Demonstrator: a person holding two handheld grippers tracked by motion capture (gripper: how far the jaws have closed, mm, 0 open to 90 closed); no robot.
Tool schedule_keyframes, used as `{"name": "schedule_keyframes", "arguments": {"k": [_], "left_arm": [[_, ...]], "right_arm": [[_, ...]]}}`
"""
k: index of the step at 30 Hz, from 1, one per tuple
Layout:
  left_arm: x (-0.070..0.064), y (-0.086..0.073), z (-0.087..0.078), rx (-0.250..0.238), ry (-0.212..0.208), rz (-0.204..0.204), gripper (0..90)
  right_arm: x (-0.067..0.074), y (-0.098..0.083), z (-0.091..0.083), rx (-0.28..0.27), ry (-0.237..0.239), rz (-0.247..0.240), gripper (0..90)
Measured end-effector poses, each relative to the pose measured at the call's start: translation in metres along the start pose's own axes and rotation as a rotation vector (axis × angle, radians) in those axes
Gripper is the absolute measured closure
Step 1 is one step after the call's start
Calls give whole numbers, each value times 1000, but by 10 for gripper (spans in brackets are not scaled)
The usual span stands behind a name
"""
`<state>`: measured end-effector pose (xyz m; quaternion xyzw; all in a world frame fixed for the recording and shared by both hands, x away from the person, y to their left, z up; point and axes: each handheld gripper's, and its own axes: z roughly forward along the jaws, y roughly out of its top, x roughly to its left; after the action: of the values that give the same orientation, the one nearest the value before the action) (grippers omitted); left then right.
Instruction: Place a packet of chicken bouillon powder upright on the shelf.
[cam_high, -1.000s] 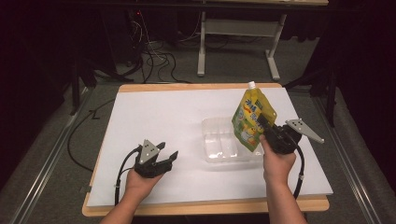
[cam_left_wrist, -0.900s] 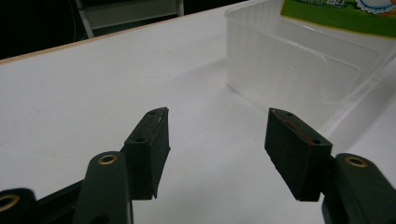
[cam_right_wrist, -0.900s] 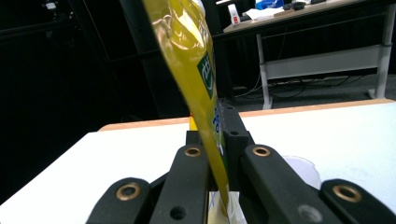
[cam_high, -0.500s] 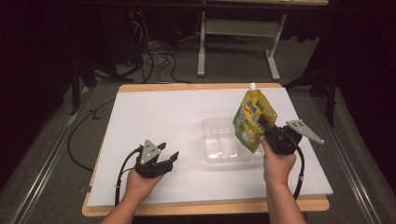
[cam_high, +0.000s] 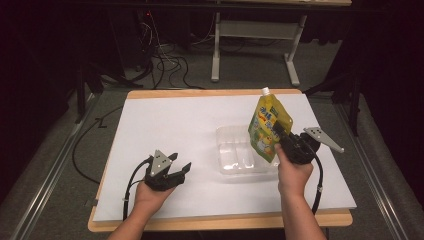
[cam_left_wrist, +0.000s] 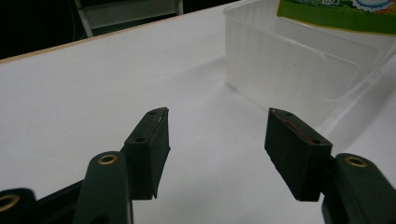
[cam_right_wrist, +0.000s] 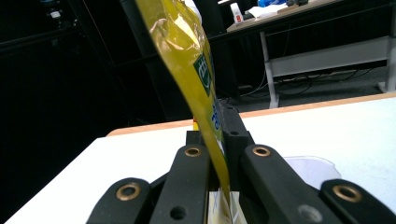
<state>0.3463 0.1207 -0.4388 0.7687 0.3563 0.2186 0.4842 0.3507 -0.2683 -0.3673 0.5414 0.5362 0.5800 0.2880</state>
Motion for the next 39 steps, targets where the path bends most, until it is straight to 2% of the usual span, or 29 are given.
{"name": "schedule_keyframes", "arguments": {"k": [13,20,25,31,39], "left_arm": [[-1,0,1,6,-2,5,405],[-1,-1,1,7,-4,5,405],[-1,-1,2,11,-6,4,406],[-2,-2,3,14,-6,3,406],[-3,-2,2,13,-9,4,406]], "right_arm": [[1,-1,0,-7,6,35,900],[-8,-2,-1,-8,-29,51,900],[-15,-5,-2,-4,-58,44,900],[-13,-7,1,0,-48,27,900],[-8,-12,5,8,-30,-20,900]]}}
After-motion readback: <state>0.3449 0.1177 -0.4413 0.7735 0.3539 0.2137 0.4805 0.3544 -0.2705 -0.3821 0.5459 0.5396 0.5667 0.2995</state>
